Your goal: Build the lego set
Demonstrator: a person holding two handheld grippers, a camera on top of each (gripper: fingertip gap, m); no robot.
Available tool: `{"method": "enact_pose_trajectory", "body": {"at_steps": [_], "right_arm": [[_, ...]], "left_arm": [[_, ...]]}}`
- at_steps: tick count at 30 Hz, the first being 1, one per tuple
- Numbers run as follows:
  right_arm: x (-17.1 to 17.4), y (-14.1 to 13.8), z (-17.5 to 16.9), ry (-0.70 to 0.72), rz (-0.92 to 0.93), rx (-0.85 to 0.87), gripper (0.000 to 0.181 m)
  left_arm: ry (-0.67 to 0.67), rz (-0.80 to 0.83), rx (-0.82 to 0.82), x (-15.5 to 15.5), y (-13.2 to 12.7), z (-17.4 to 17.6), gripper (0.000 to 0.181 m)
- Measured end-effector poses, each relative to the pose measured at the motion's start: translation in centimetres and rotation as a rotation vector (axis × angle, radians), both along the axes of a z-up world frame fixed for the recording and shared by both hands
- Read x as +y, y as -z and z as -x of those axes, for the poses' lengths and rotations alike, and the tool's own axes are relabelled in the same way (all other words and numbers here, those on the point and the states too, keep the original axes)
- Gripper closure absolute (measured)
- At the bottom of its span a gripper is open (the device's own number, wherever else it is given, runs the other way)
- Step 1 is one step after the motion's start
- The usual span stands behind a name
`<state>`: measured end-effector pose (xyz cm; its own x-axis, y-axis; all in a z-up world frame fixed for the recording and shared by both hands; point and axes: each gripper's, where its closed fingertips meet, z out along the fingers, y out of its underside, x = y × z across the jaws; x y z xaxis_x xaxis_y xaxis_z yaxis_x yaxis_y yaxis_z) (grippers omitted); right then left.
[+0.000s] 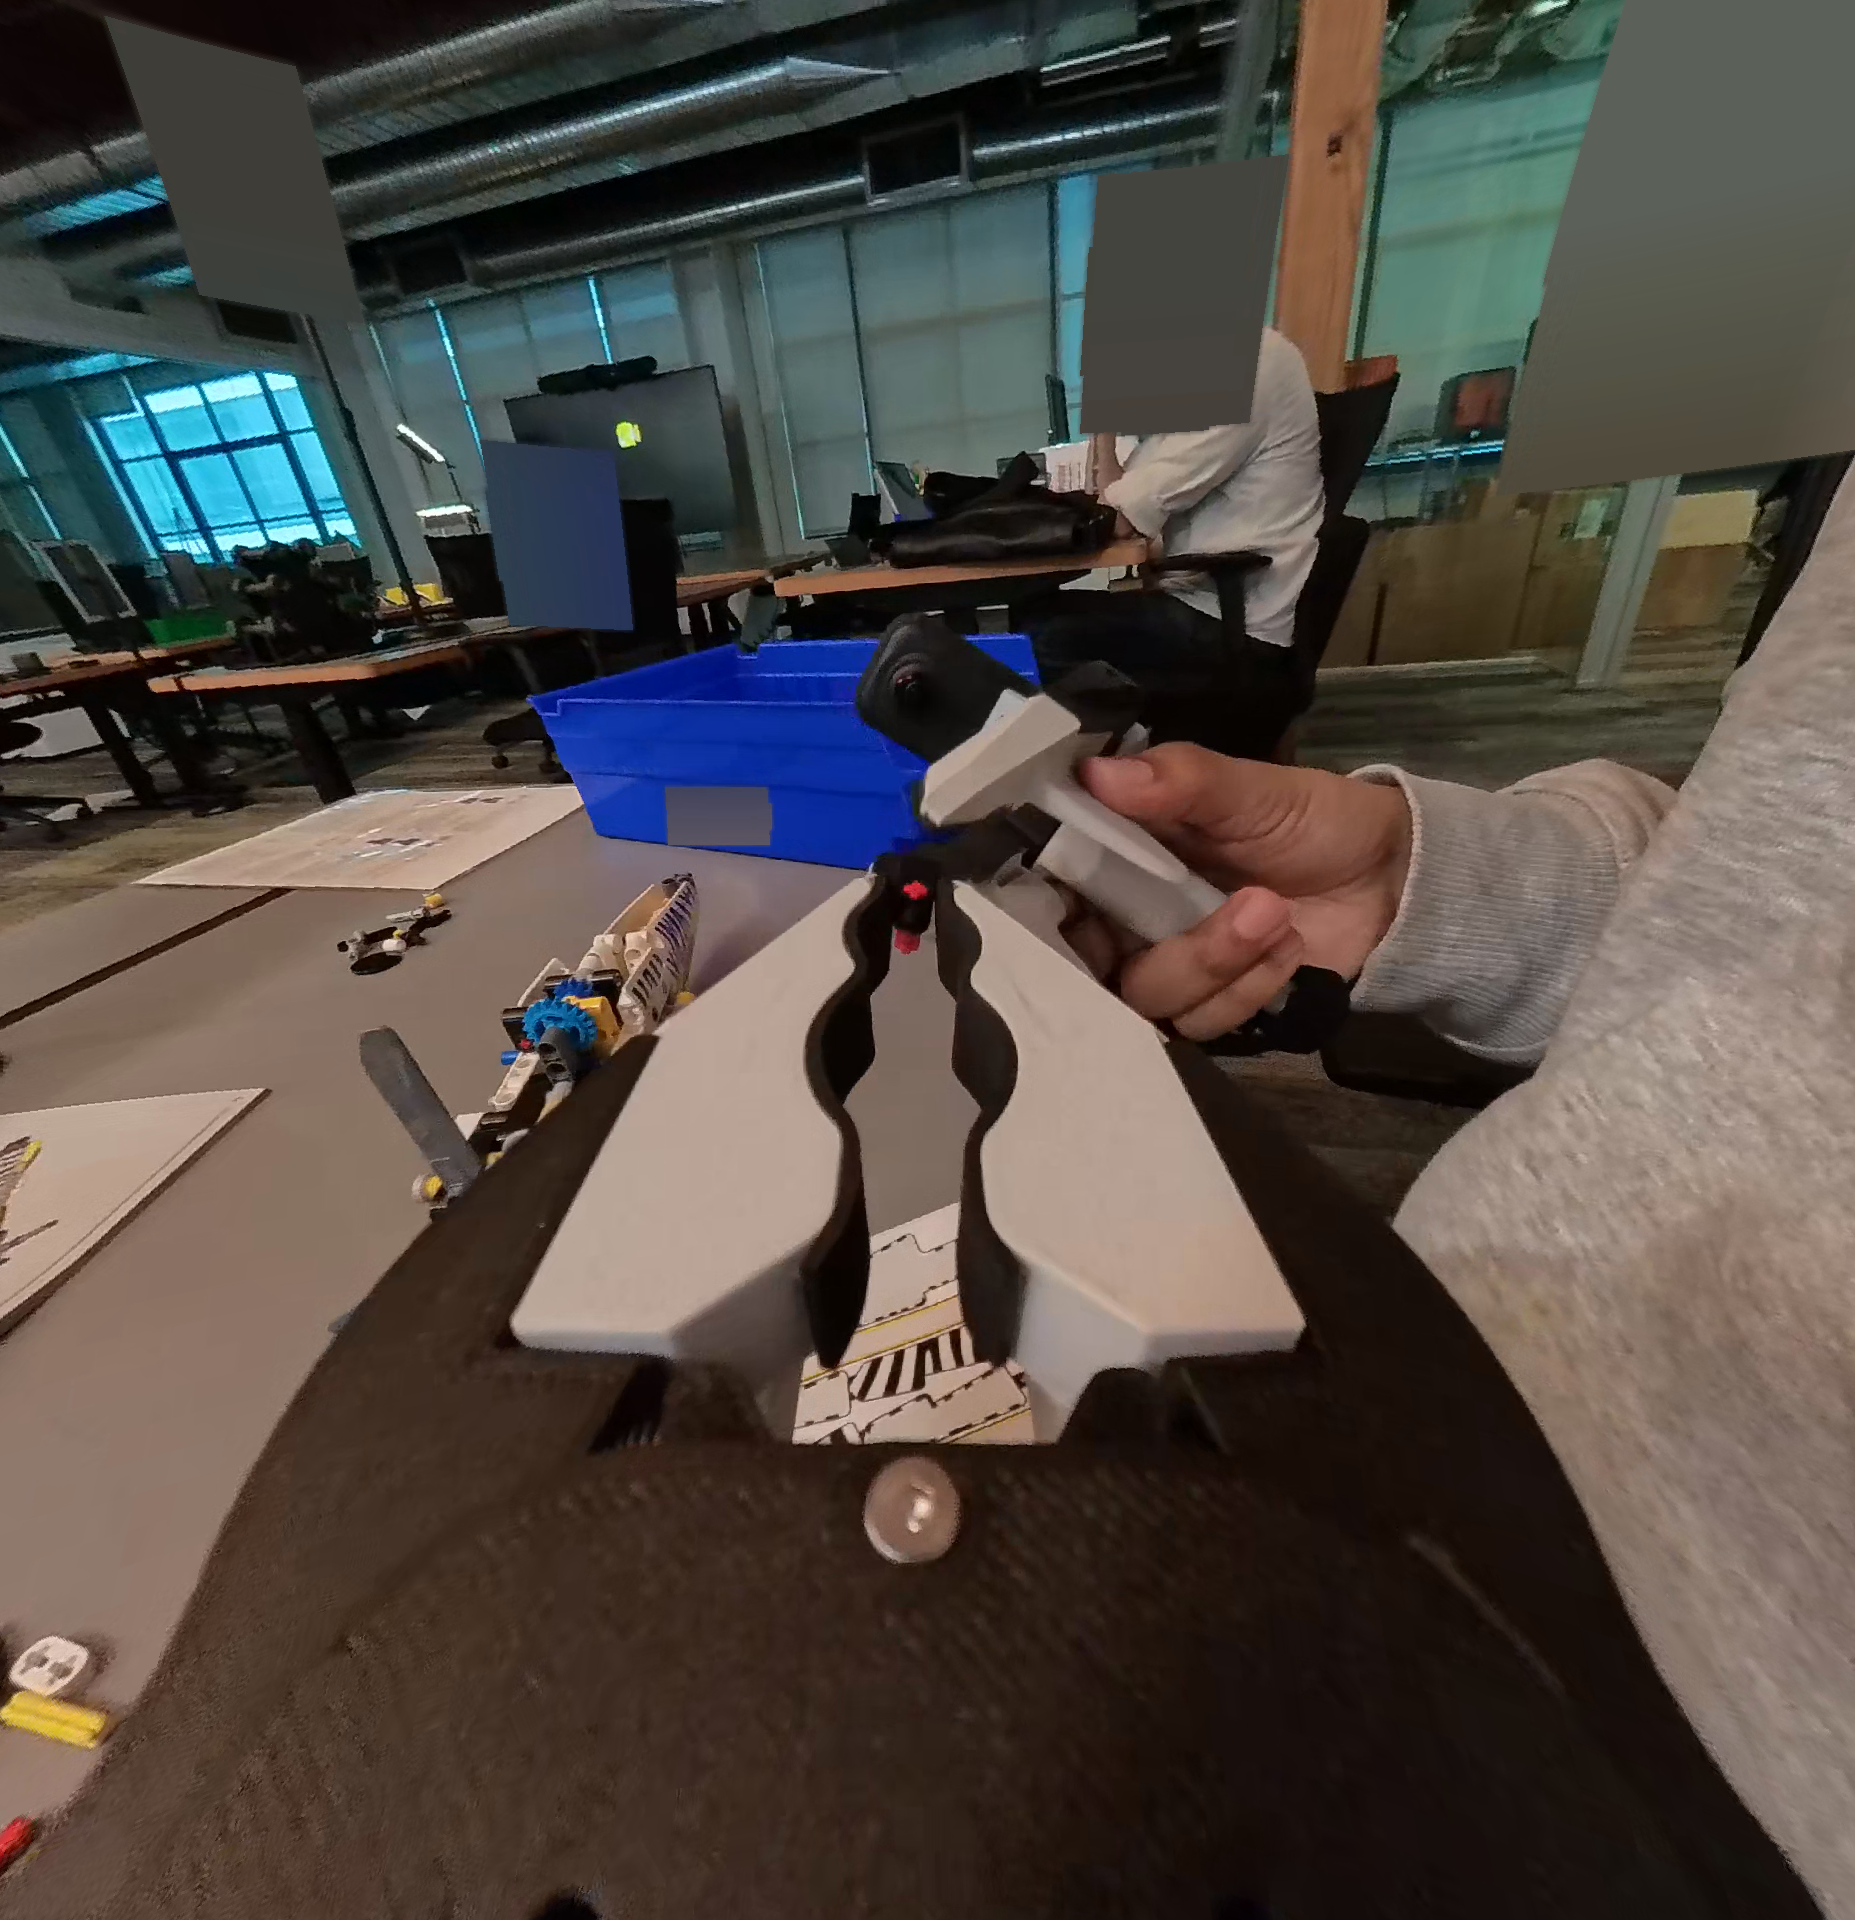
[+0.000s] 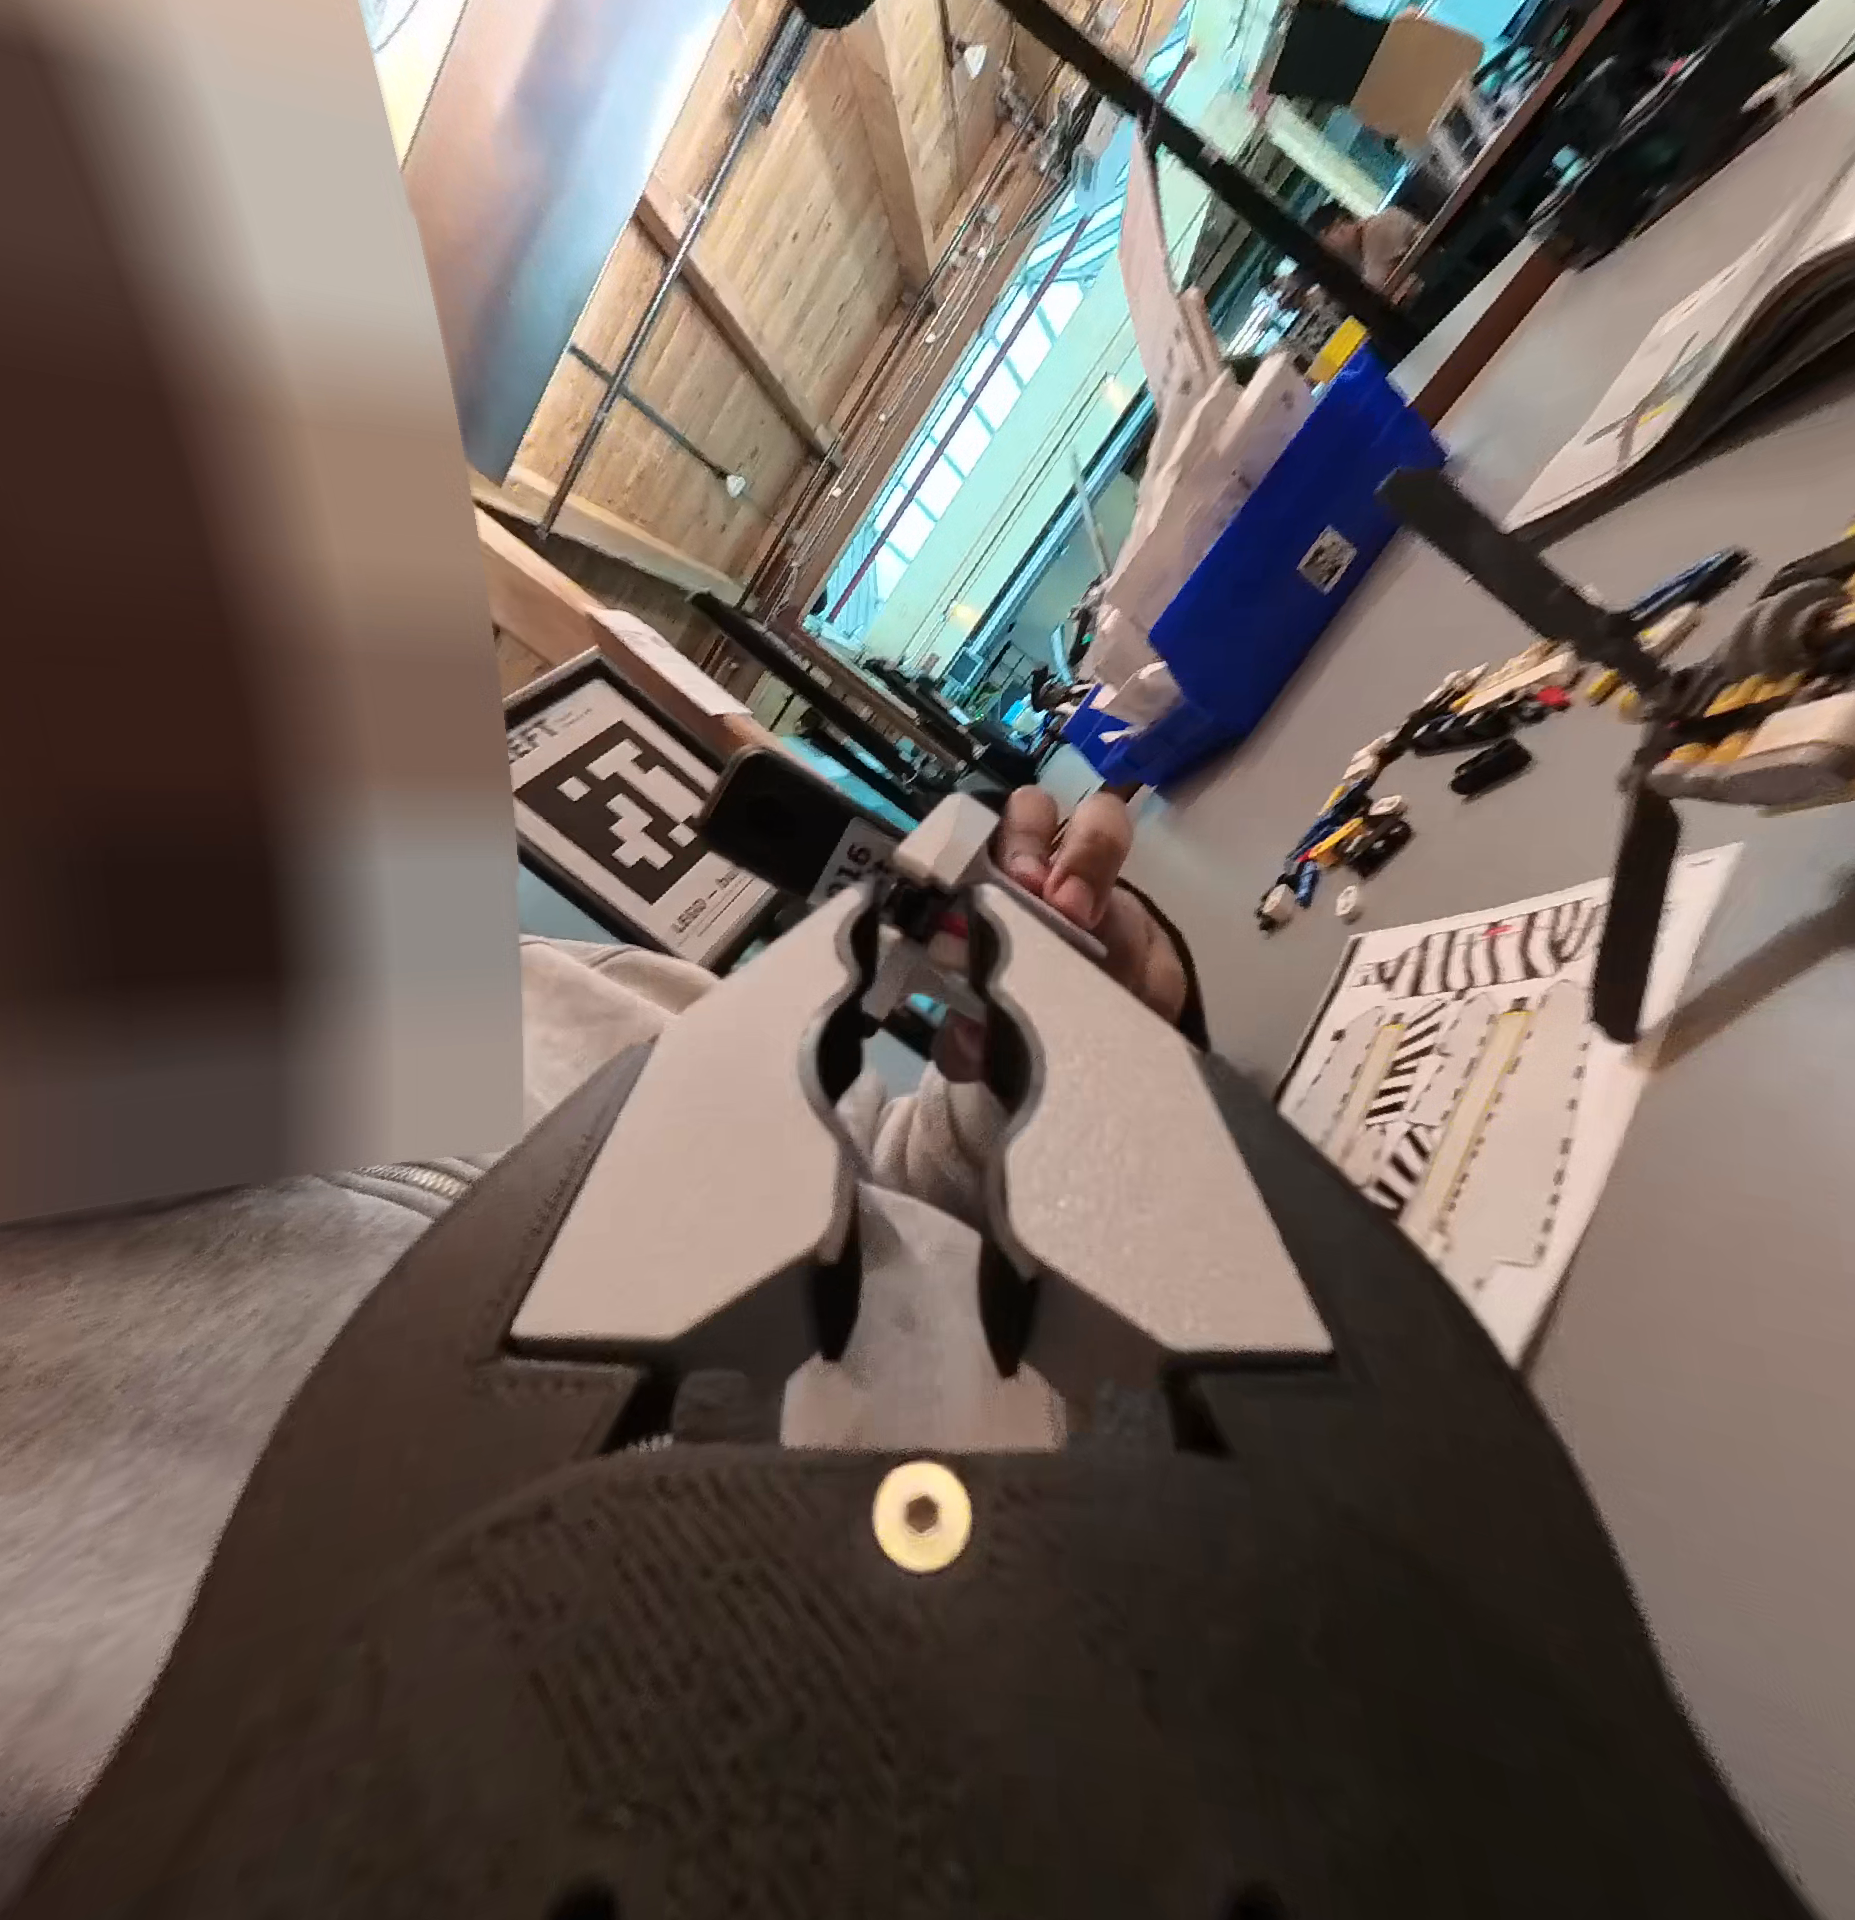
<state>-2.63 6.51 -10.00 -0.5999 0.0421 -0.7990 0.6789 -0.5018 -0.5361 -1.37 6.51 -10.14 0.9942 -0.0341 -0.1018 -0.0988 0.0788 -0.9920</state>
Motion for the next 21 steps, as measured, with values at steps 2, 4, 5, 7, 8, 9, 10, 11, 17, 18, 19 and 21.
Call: {"method": "enact_pose_trajectory", "body": {"at_steps": [2,4,5,7,8,9,10,11,17,18,19,21], "right_arm": [[0.6,0.3,0.3,0.036,-0.048,-0.001,0.161],[0.6,0.9,0.2,0.044,-0.133,-0.009,0.161],[0.5,1.2,0.1,0.042,-0.177,-0.012,0.16],[0.3,1.5,-0.1,0.034,-0.241,-0.021,0.162],[0.1,1.6,-0.2,0.026,-0.257,-0.03,0.163],[0.0,1.7,-0.3,0.014,-0.266,-0.039,0.166],[-0.2,1.8,-0.4,0.0,-0.272,-0.046,0.169],[-0.4,1.9,-0.5,-0.012,-0.277,-0.05,0.17],[-0.7,1.8,-0.6,-0.024,-0.26,-0.037,0.176],[-0.7,1.7,-0.6,-0.023,-0.258,-0.035,0.176],[-0.7,1.7,-0.6,-0.022,-0.256,-0.034,0.176],[-0.6,1.6,-0.5,-0.021,-0.257,-0.035,0.175]], "left_arm": [[-0.013,0.012,0.02,0.0,0.2,0.1,0.176],[-0.038,0.042,0.078,0.1,0.6,0.2,0.176],[-0.049,0.062,0.113,0.2,0.9,0.2,0.176],[-0.067,0.097,0.181,0.4,1.5,0.0,0.176],[-0.076,0.108,0.209,0.5,1.7,-0.1,0.176],[-0.082,0.114,0.23,0.6,1.9,-0.2,0.176],[-0.086,0.117,0.243,0.6,1.9,-0.3,0.176],[-0.089,0.117,0.251,0.7,2.0,-0.3,0.176],[-0.093,0.103,0.249,0.6,1.7,-0.3,0.176],[-0.094,0.1,0.248,0.6,1.7,-0.2,0.176],[-0.094,0.098,0.246,0.5,1.6,-0.2,0.176],[-0.096,0.096,0.244,0.5,1.6,-0.1,0.176]]}}
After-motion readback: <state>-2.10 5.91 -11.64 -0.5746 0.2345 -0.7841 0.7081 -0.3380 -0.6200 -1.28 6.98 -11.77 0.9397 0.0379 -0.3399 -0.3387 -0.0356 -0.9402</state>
